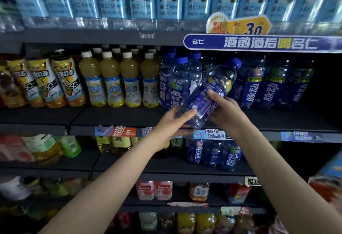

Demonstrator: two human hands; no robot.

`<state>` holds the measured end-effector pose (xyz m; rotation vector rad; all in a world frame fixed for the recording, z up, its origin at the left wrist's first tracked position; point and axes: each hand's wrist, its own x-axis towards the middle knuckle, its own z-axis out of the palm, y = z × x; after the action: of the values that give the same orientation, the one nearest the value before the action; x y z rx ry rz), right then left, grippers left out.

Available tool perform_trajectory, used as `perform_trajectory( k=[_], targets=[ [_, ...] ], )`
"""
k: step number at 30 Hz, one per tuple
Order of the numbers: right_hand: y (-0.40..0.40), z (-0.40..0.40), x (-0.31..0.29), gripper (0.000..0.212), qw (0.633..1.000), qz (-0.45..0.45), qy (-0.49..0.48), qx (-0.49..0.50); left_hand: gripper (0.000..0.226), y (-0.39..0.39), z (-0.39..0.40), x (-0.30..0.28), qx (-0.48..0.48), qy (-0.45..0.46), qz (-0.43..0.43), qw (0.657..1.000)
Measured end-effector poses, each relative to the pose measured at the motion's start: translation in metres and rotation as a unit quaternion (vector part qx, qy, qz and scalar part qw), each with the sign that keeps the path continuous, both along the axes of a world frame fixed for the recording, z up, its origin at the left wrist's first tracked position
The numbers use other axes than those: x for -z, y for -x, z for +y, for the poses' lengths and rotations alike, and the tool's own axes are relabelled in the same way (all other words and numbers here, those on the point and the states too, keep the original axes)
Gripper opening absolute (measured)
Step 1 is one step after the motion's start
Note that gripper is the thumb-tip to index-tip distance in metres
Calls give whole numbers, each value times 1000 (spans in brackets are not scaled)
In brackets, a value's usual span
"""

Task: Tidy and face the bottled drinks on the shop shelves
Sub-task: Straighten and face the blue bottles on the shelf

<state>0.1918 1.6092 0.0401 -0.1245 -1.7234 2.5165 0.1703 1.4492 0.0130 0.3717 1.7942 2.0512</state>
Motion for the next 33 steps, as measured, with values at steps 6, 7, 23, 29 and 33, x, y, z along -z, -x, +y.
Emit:
perform_trajectory(
  k=[6, 7, 23, 29, 33],
  targets=[
    [-4, -17, -13, 40, 996, -70, 56, 7, 53, -6, -34, -19, -161, 119, 274, 941],
    [-4, -22, -13, 50, 991, -99, 89, -4, 60, -6, -41, -24, -164, 152, 347, 911],
    [-13, -44, -22, 33, 986, -55, 155, 29, 78, -24, -65, -40, -79, 216, 389, 892],
    [-21, -38, -16, 44, 998, 50, 19, 18, 67, -18, -60, -38, -14, 231, 204, 951],
    [-28, -35, -19, 54, 986, 132, -102, -27, 55, -14, -57, -31, 25, 240, 192, 951]
  ],
)
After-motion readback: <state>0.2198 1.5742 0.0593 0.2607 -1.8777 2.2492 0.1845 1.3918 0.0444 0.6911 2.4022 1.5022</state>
